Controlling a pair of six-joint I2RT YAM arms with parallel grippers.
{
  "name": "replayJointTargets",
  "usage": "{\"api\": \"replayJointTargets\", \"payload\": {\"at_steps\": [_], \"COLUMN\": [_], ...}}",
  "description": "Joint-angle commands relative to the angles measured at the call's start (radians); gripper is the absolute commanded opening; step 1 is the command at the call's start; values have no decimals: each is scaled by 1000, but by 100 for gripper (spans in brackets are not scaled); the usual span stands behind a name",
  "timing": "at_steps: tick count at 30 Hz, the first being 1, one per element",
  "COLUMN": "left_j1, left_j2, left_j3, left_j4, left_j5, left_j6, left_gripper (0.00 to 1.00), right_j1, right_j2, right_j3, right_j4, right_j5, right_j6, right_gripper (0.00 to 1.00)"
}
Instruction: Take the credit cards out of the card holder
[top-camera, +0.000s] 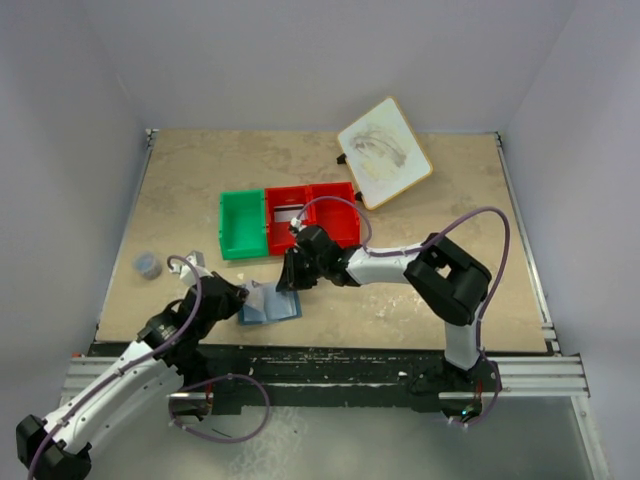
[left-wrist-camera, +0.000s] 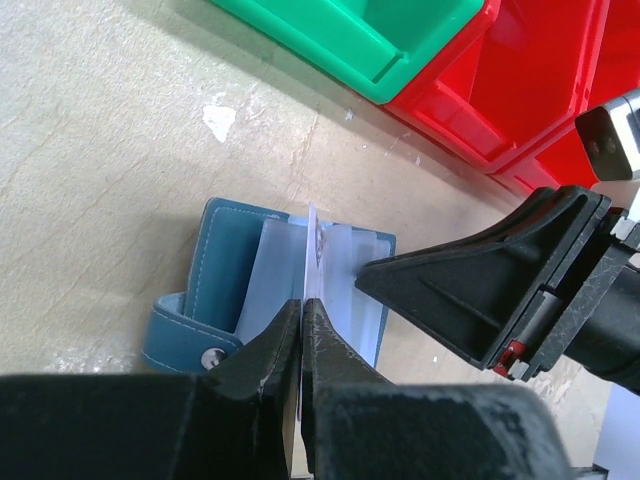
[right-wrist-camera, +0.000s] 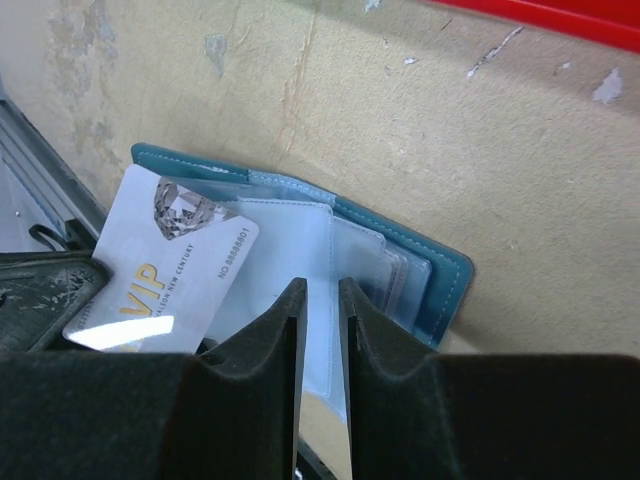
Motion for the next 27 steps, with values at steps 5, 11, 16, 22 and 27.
{"api": "replayJointTargets", "payload": {"at_steps": [5, 11, 16, 22, 27], "left_j1": [6, 6, 6, 6, 6], "left_j2": [11, -56, -38, -11, 0], "left_j3": [16, 54, 73, -1, -24], "left_j4": [20, 16, -3, 12, 34], "left_j5": [-19, -44, -45, 5, -10], "left_j6": [27, 47, 45, -4, 4], "left_gripper": [0, 0, 0, 0, 7], "right_j1": [-4, -5, -5, -2, 24], "right_j2": [-61, -144, -139, -71, -40], "right_j3": [40, 24, -29, -27, 8], "right_j4": [-145, -73, 82, 141, 142], "right_j5": [78, 32, -48, -93, -121], "right_j6": [-90, -86, -11, 15, -15], "right_gripper": [24, 29, 31, 31, 33]}}
